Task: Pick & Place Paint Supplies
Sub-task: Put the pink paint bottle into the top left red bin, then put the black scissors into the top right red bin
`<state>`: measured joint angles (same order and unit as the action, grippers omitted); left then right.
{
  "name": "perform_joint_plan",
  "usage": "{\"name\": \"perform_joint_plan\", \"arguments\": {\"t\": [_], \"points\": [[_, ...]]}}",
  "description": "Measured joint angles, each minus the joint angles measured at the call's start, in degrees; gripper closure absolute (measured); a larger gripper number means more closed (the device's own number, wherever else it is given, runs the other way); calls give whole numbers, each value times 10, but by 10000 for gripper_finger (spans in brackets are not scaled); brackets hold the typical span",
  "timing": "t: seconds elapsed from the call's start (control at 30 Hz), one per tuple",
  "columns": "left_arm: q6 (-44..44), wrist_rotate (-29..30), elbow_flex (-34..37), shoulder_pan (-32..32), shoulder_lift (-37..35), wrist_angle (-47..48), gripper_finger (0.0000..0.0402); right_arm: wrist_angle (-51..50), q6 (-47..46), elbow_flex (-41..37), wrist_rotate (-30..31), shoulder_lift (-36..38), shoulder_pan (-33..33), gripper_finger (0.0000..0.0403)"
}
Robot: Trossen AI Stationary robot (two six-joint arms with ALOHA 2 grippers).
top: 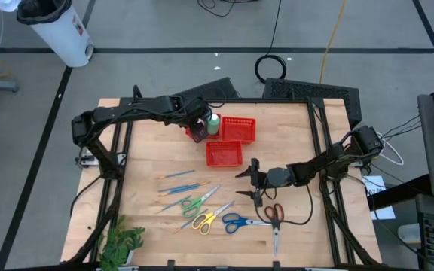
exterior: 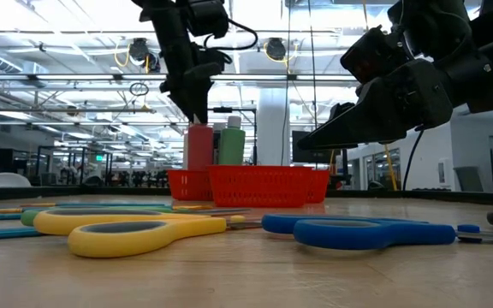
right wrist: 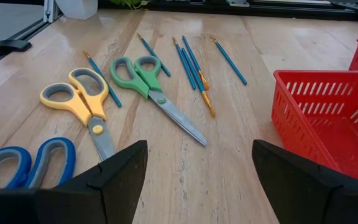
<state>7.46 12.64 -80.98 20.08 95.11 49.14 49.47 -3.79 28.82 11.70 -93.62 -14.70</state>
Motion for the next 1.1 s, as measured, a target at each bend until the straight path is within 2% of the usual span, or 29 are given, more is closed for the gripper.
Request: {"name": "perform_joint_plan", "arguments": {"t": [0.27, 0.7, 0.9, 1.1], "points": [[-3, 5, -23, 0, -18, 10, 193, -1, 0, 0, 0, 0, 0, 122], [-3, 5, -161, -29, -57, 44, 192, -6, 0, 0, 0, 0, 0, 122], [-12, 6, -207, -62, -128, 42, 192, -8, 0, 0, 0, 0, 0, 122], [-11, 9, -209, -94, -217, 47, 192, -9, -15, 0, 0, 0, 0, 122]]}}
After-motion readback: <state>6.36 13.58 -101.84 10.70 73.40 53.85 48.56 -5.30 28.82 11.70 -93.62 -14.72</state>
